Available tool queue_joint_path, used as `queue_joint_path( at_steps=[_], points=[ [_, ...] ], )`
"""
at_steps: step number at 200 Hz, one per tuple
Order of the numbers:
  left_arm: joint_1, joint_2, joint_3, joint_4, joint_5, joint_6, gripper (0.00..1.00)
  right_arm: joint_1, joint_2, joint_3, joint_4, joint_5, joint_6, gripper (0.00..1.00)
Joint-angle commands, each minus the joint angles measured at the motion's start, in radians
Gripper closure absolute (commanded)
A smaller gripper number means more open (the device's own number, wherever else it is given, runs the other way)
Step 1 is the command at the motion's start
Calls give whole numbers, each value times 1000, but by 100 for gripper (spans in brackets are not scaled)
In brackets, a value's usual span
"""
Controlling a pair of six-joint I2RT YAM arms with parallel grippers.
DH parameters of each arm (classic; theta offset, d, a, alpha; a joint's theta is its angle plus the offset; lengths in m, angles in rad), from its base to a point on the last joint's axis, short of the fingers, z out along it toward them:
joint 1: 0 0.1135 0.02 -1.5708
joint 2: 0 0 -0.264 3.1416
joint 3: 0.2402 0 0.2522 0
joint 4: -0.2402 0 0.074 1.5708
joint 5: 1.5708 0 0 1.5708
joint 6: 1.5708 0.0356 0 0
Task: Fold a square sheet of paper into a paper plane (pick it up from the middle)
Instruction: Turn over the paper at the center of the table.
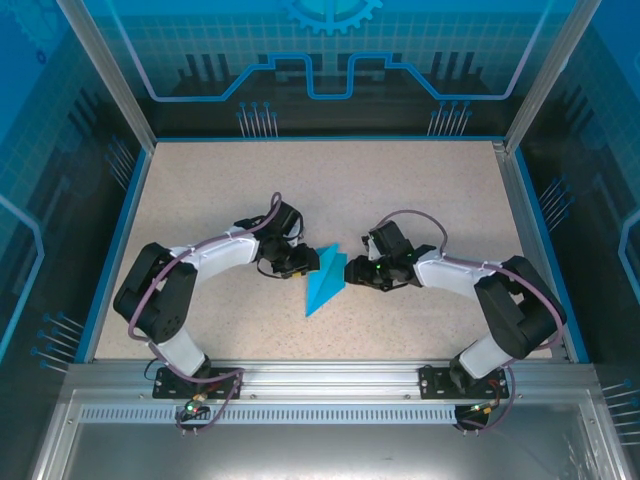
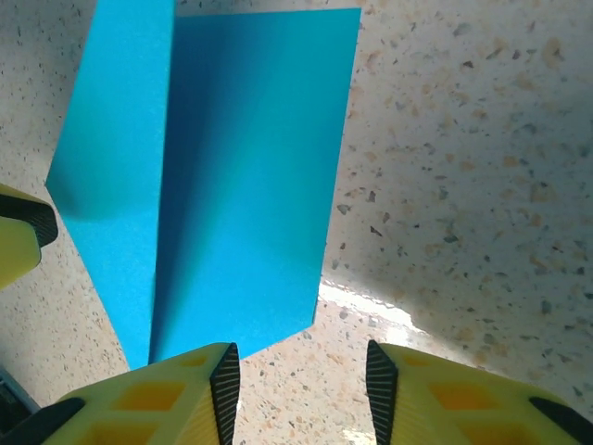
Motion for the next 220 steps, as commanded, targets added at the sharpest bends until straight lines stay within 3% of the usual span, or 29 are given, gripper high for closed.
queue_joint_path(
  at_steps=[1, 220],
  points=[
    [9, 32, 23, -37, -13, 36, 59, -5, 5, -26, 83, -43, 75, 56],
    [-5, 183, 104, -84, -2, 95, 72, 44, 167, -7, 233, -94, 235, 69]
  ],
)
